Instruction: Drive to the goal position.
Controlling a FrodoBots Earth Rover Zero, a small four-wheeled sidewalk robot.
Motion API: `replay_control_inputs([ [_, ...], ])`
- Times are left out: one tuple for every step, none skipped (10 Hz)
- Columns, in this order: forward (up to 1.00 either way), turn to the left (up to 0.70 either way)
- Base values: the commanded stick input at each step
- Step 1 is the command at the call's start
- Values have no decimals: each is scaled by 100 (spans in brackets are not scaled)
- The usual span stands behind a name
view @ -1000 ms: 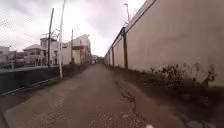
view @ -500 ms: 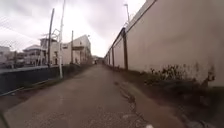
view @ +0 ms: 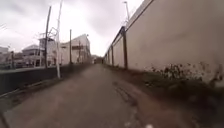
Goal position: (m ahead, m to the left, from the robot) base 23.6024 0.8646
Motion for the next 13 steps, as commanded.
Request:
replay_control_inputs([
  [85, 0],
  [85, 0],
  [85, 0],
  [85, 0],
  [85, 0],
  [85, 0],
  [85, 0],
  [85, 0],
  [85, 0],
  [85, 0],
  [85, 0],
  [85, 0],
  [85, 0],
])
